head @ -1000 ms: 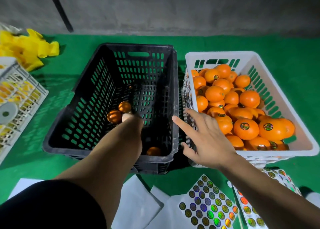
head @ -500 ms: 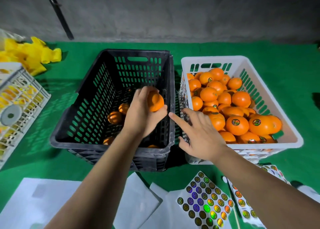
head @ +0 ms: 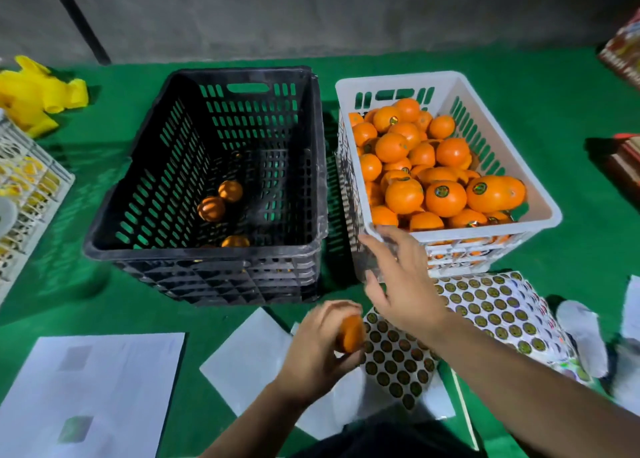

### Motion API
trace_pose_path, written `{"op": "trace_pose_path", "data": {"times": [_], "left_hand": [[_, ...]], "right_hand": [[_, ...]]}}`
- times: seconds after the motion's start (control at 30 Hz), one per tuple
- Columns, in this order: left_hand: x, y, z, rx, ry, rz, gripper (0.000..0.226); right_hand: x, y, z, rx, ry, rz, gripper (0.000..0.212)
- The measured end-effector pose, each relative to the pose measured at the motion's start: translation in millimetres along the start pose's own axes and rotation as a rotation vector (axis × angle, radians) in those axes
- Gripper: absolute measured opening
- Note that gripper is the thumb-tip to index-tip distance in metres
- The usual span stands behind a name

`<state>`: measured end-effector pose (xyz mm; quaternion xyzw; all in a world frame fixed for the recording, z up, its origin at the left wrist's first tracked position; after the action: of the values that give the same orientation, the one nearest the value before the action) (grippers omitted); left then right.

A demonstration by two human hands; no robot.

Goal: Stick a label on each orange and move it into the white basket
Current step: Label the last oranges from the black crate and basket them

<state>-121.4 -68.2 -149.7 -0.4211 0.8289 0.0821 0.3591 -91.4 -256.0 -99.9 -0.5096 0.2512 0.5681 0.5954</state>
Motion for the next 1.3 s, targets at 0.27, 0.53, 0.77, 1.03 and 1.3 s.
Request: {"op": "trace_pose_path", "data": {"times": [0.27, 0.53, 0.77, 1.03, 1.3], "left_hand": [[66, 13, 28, -0.239, -0.125, 0.617, 0.090], [82, 22, 45, -0.297, -0.095, 0.623, 0.066], [82, 24, 51, -0.304, -0.049, 0.604, 0.068], [86, 29, 58, -0.346, 0.011, 0.543, 0.059], [87, 29, 60, -0.357, 0.014, 0.510, 0.061]], "right_hand": [[78, 117, -32, 0.288, -0.085, 0.605, 0.053], [102, 88, -31, 0.211, 0.186, 0.745, 0.047], [114, 78, -30, 0.124, 0.273, 0.759, 0.021], [113, 83, -31, 0.114, 0.215, 0.755, 0.027], [110, 81, -29, 0.154, 0.107, 0.628, 0.022]]}}
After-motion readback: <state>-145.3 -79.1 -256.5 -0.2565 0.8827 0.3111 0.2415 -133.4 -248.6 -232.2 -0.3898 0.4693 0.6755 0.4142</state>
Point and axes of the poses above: each hand's wrist, its own y-axis away from the middle knuckle, its own x-axis out of the palm, z = x × y, the point moved 4 cm from there along -y, towards the middle knuckle, and after that the axes turned 5 degrees about z, right-handed, at the moved point
